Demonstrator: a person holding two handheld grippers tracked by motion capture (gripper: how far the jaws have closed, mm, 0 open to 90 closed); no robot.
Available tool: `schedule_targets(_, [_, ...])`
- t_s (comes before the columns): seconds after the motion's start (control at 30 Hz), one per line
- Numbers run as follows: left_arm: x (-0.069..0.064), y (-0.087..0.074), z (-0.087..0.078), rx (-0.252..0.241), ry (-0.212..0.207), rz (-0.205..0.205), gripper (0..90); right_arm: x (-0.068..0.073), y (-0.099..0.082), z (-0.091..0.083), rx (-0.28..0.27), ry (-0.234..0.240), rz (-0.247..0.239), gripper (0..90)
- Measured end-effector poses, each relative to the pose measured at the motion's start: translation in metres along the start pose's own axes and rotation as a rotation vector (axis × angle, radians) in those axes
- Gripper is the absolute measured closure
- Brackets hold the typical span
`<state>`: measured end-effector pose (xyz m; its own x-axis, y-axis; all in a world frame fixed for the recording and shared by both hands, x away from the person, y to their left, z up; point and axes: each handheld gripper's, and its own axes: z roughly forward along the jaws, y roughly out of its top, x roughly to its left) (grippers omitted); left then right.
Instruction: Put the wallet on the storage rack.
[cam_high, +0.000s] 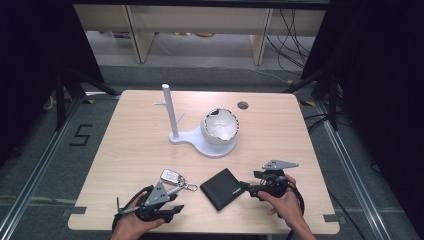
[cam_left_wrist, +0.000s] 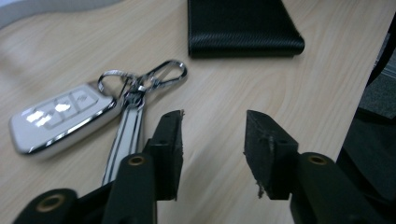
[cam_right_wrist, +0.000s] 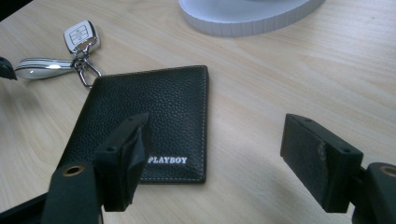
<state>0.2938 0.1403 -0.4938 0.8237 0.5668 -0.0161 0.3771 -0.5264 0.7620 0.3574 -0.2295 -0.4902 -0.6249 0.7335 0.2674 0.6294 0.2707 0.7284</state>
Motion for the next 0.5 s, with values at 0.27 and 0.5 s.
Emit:
schedule_targets(0.27, [-0.006,0.022,0.033,-0.002,-0.047,0.042,77.3,0.003,0.003,0.009,0.011,0.058,0.033,29.0])
schedule_targets(0.5, [-0.014,0.034,0.055,0.018,-0.083,0.074,85.5,0.0,0.008,0.019,0.015,0.082,0.04,34.1])
